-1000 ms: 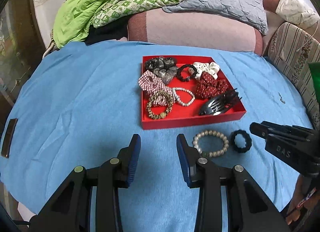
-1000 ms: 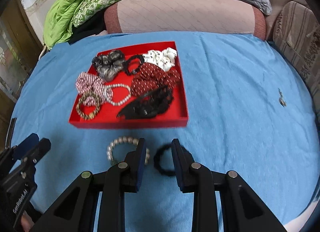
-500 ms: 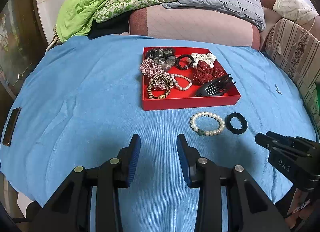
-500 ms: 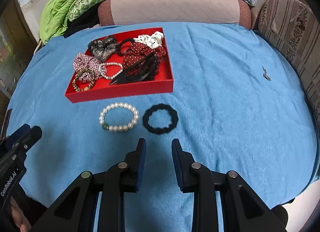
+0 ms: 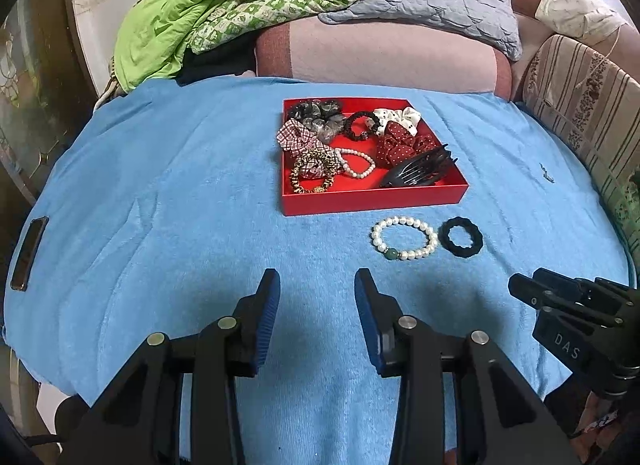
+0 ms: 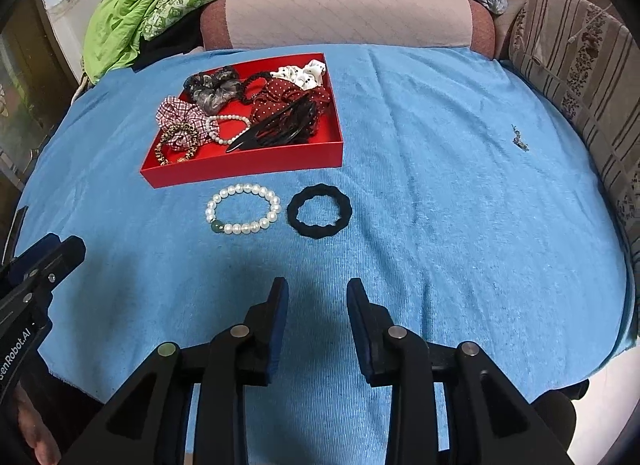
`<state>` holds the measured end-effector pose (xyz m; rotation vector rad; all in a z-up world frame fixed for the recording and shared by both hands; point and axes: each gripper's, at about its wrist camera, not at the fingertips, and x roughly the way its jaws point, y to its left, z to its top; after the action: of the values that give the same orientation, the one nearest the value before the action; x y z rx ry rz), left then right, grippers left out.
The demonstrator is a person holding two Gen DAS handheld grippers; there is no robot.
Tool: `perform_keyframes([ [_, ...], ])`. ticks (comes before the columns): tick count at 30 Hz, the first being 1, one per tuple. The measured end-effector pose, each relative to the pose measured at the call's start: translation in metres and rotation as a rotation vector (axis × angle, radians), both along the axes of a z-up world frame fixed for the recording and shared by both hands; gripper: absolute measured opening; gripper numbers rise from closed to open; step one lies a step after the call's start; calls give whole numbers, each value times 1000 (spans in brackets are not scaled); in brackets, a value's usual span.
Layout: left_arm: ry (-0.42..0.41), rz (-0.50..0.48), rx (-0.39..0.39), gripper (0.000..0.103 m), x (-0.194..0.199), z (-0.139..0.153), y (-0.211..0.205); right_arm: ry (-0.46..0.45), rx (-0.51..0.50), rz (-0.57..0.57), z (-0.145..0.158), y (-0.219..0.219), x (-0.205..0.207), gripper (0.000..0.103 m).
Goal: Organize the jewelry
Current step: 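Grasp the white pearl bracelet with the left tool while the right tool grasps the black scrunchie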
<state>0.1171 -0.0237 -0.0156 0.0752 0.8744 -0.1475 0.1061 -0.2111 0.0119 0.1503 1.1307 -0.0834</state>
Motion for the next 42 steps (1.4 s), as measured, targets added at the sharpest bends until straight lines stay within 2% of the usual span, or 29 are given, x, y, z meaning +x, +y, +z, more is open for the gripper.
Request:
perform_keyframes([
  [11,-21,-7,-4,41,-11,7,-1,-24,-12,-1,13,2,-12,34],
  [20,-3,-1,-2,42,-7,1,0,-30,5,-16,9,-5,-12,37],
  [28,58,11,-22,42,20,-23,3,-1,36,-61,-14,-26,-2,38],
  [32,91,1,-57,42,40,-35,-2,-17,46,-66,-22,-36,9,38],
  [36,115,-42,-59,42,62,-49,-21,-40,55,-57,-32,-45,25,38],
  [42,133,-90,-47,42,92,-66,-46,-27,99,-48,-52,-55,55,38],
])
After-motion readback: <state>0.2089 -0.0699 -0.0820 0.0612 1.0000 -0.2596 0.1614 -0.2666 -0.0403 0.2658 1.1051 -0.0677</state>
